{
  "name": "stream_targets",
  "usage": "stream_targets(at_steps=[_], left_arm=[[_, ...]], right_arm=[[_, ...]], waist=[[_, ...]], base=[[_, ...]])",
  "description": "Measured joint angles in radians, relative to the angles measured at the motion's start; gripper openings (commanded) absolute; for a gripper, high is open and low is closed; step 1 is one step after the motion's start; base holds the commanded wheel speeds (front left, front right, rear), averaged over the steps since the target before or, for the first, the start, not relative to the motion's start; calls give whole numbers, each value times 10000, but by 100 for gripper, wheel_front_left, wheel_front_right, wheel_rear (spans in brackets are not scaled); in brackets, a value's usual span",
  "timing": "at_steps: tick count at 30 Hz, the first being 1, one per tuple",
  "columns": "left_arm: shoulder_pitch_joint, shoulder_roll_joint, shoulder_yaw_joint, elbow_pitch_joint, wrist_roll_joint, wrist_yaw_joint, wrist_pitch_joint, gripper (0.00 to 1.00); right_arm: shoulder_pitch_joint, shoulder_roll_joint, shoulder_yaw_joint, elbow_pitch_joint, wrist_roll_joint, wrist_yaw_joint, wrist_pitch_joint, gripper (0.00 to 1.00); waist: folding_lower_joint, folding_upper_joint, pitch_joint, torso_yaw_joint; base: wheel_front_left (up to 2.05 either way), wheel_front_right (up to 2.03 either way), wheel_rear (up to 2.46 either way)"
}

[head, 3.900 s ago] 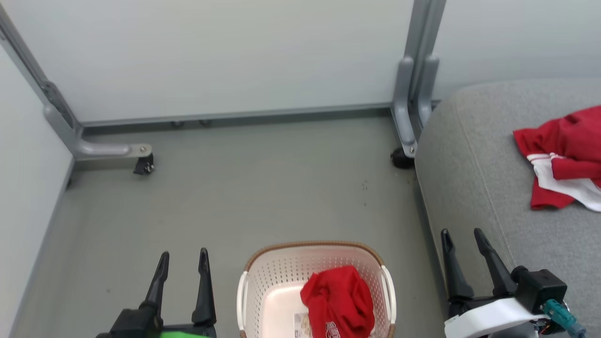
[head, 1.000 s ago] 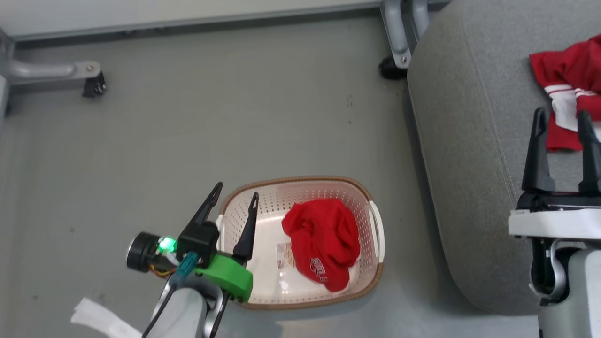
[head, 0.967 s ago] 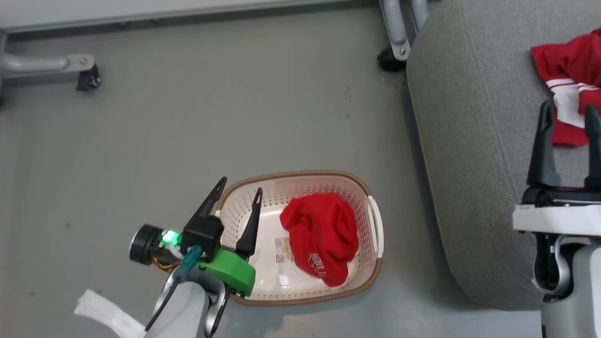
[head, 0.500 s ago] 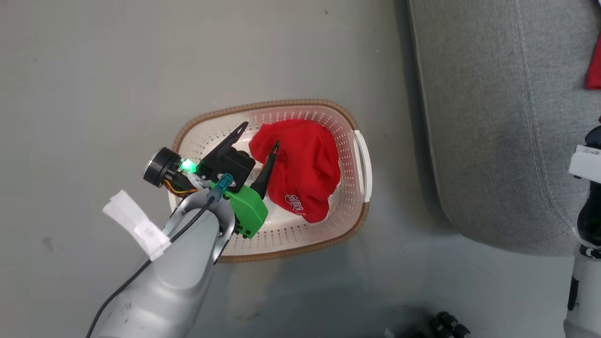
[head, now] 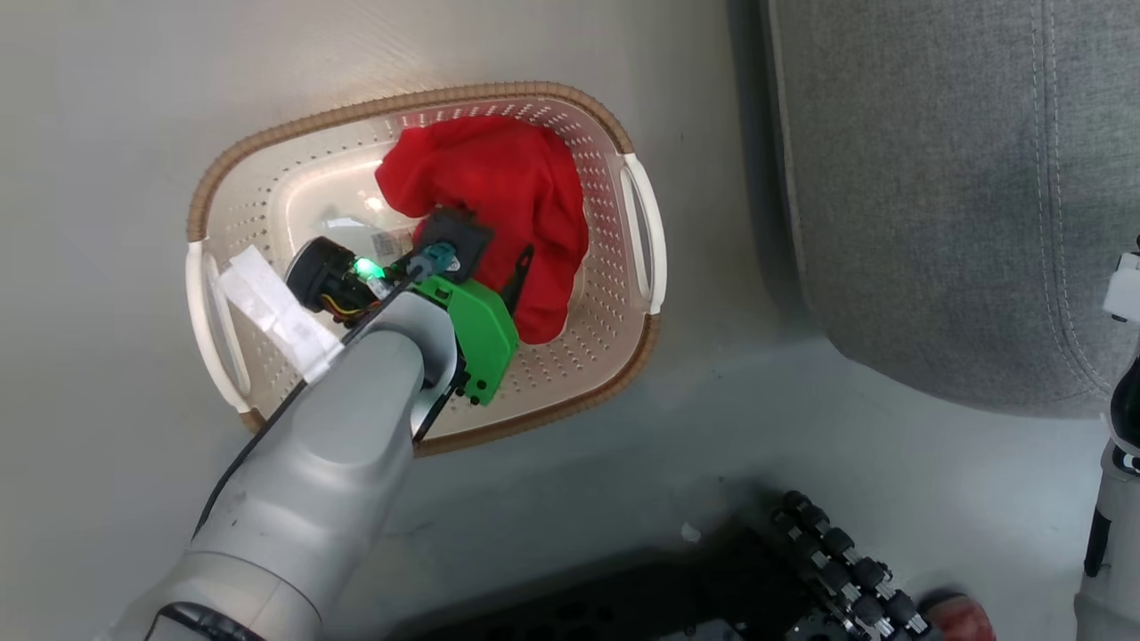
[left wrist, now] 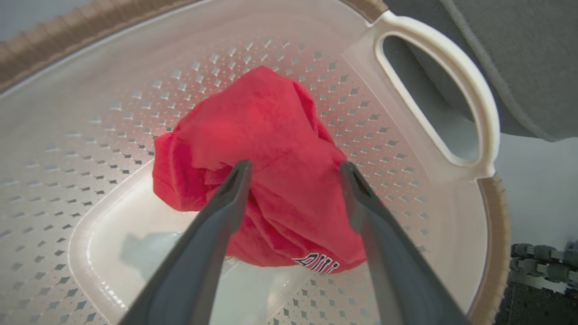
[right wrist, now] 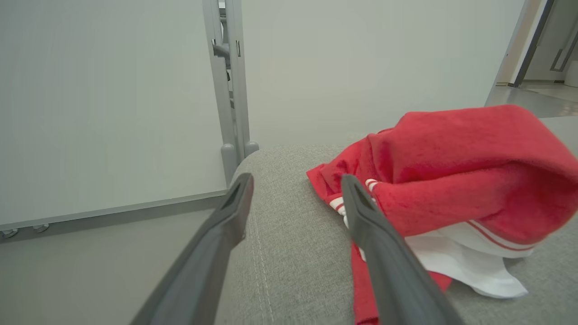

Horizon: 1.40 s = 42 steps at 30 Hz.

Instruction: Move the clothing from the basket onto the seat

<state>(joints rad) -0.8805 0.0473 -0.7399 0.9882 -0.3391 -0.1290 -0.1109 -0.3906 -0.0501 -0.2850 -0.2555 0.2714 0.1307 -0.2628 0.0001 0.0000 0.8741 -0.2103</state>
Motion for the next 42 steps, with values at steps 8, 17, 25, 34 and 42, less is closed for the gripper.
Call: stream_targets(at_steps=[8, 17, 25, 34, 42], left_arm=[[-642, 4, -583, 221, -1137, 240, 1218, 100], [-834, 0, -537, 424, -2545, 723, 1360, 100], [-999, 6, -1170, 608, -3131, 698, 765, 0], [-651, 13, -2027, 431, -3430, 330, -890, 0], [701, 31, -1952, -633, -4094, 96, -1471, 0]], right_arm=[[-70, 2, 132, -380, -201, 0, 0, 100], [-235, 2, 564, -669, -270, 0, 0, 100], [-239, 4, 621, -679, -238, 0, 0, 100], [-24, 8, 823, -341, -422, 0, 0, 100], [683, 15, 1356, 13, -947, 2, 0, 100]], waist=[[0, 0, 758, -249], [-1, 0, 1021, -344], [-1, 0, 988, -376], [-1, 0, 300, -48], [-2, 0, -1154, 409]], base=[[0, 0, 0], [0, 0, 0], [0, 0, 0], [0, 0, 0], [0, 0, 0]])
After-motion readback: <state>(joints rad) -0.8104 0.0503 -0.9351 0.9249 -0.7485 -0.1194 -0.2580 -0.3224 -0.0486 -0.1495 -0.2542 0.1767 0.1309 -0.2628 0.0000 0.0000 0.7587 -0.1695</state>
